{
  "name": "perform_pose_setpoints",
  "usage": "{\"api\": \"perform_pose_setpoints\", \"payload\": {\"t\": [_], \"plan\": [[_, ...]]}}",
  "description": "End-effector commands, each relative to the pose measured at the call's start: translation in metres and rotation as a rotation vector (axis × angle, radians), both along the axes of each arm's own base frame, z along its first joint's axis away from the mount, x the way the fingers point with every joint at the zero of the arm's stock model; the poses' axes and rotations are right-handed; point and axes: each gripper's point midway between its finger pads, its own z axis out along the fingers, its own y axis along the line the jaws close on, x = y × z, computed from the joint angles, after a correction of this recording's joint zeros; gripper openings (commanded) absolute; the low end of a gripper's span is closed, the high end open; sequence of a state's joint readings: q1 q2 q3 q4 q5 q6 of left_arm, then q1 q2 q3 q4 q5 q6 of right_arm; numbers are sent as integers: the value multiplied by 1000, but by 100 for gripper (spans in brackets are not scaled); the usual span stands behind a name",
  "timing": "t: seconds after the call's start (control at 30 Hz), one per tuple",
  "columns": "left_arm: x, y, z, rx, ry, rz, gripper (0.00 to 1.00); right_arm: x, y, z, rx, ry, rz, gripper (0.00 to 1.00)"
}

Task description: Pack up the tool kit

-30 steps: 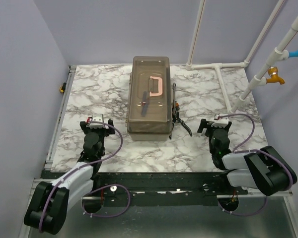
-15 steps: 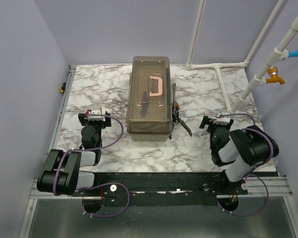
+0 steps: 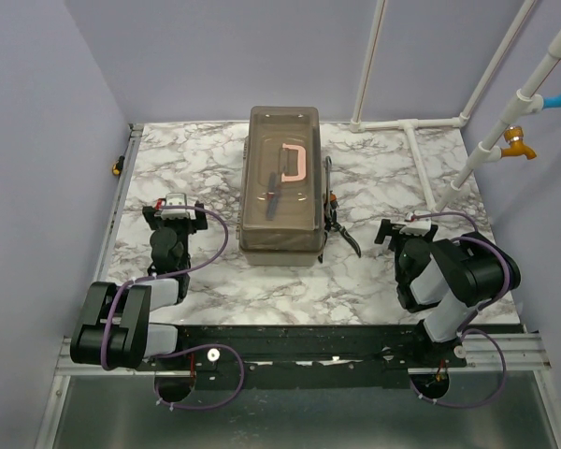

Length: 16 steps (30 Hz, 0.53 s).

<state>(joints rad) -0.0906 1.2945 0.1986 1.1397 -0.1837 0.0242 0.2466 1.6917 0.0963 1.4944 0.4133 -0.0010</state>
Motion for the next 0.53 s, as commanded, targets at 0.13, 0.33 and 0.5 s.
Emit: {"api": "perform_pose_setpoints", "payload": {"t": [0.13,0.33,0.5], "plan": [[3,0,8,-20,-19,-6,98,10,2,46,45,-188,4,100],[4,-1,8,-19,-15,-8,99,10,2,47,45,-189,6,100],[5,-1,7,-19,-11,-15,98,10,2,47,45,-189,6,100]]}}
